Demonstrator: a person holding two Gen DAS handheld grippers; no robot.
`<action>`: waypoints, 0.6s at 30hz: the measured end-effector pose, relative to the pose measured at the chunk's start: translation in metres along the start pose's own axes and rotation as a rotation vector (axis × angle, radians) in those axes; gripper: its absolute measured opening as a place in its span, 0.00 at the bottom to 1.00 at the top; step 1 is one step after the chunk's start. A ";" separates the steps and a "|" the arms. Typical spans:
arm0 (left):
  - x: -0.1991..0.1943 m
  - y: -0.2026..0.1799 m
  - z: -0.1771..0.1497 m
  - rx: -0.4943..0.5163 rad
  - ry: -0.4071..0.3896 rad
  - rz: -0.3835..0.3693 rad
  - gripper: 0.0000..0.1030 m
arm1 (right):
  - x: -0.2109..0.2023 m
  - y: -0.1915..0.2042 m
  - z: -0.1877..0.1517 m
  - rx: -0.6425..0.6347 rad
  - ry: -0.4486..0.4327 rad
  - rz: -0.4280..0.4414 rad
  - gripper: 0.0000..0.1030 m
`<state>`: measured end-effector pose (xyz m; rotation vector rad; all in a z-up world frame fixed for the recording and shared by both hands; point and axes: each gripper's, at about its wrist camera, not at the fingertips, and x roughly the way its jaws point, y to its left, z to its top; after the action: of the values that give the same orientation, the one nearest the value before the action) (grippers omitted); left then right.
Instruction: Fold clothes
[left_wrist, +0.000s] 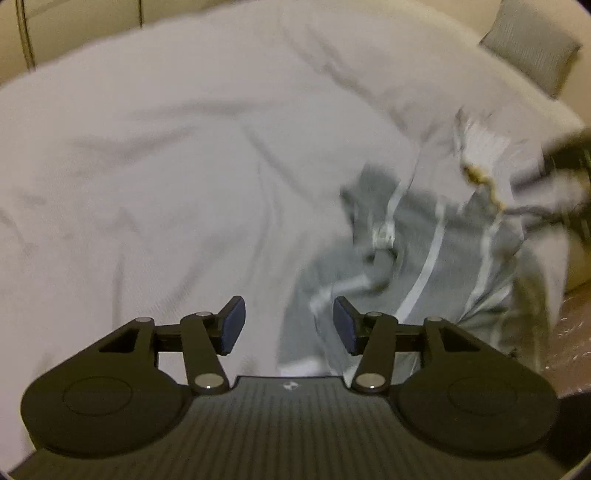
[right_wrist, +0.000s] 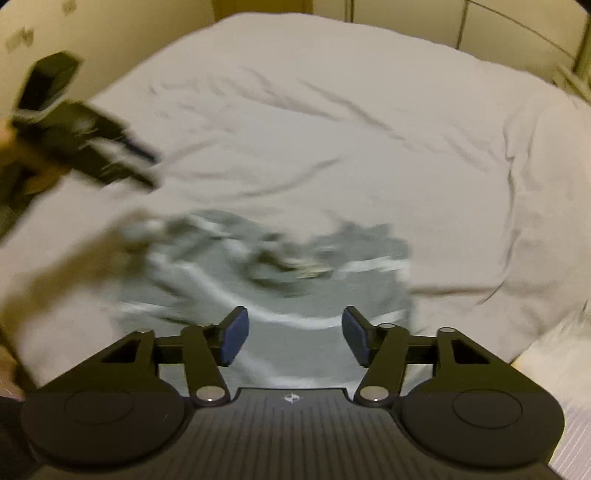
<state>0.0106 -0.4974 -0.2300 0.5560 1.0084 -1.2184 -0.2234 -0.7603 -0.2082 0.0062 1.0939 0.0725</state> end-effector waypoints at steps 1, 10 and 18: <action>0.010 -0.001 -0.010 -0.018 0.027 0.002 0.47 | 0.013 -0.017 0.003 -0.032 0.008 -0.004 0.60; 0.066 -0.026 -0.029 -0.127 0.141 0.040 0.01 | 0.147 -0.118 0.047 -0.228 0.044 0.079 0.60; 0.009 -0.012 -0.043 -0.192 0.038 0.160 0.00 | 0.176 -0.136 0.052 -0.123 0.152 0.306 0.06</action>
<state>-0.0149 -0.4711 -0.2566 0.5005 1.0787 -0.9616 -0.0896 -0.8834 -0.3461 0.0583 1.2318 0.4202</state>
